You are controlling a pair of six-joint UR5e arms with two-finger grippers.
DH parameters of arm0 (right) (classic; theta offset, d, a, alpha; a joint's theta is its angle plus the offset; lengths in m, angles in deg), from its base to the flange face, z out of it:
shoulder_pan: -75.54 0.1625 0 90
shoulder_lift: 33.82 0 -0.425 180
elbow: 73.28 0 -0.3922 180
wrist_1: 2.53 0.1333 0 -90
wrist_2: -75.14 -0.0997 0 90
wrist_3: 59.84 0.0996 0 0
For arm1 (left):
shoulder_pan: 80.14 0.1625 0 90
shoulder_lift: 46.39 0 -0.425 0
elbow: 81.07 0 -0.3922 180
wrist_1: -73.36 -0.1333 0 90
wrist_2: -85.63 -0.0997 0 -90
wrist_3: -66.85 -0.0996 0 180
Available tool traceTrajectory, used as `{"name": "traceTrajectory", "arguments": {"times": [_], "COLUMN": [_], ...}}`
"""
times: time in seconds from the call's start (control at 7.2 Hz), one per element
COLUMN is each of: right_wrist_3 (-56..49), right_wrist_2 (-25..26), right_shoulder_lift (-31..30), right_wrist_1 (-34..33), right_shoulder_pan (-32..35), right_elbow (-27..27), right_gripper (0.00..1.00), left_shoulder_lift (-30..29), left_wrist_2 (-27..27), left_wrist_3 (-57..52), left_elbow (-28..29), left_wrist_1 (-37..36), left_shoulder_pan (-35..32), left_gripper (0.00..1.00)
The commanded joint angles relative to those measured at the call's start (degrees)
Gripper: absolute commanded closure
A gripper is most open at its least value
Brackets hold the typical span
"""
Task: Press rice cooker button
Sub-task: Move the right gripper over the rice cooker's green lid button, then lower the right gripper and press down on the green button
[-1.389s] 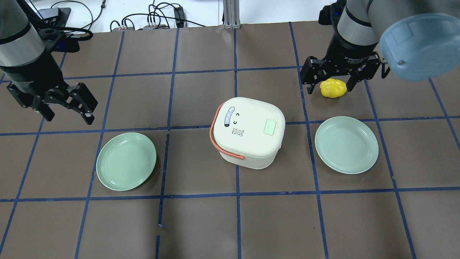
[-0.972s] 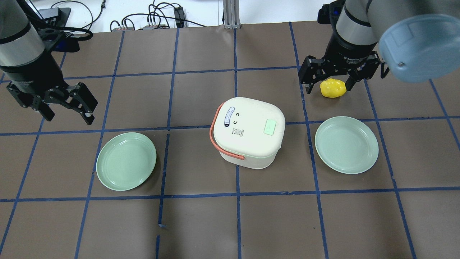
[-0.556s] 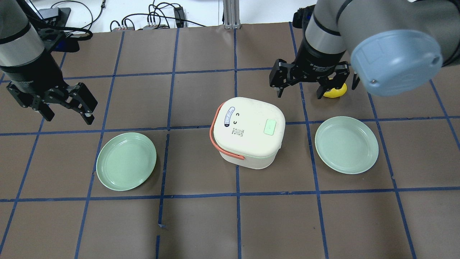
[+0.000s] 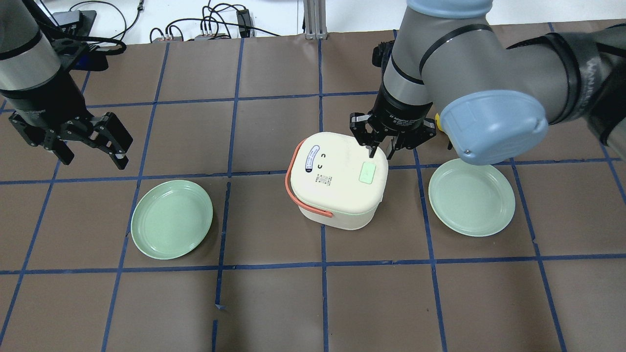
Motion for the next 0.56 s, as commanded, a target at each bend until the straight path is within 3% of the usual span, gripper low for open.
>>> {"name": "traceTrajectory", "arguments": {"times": [0.0,0.42], "right_wrist_3": [0.1,-0.1], "right_wrist_2": [-0.1,-0.2], "right_shoulder_lift": [0.1,0.8], "right_wrist_1": [-1.3,-4.9], "right_shoulder_pan": [0.1,0.1], "right_elbow": [-2.6,-4.2], "right_gripper": [0.95,0.94], "left_shoulder_lift": [0.0,0.0], "left_wrist_2": [0.0,0.0], "left_wrist_3": [0.0,0.0], "left_elbow": [0.0,0.0], "left_wrist_1": [0.0,0.0], "left_shoulder_pan": [0.0,0.0], "left_gripper": [0.0,0.0]}}
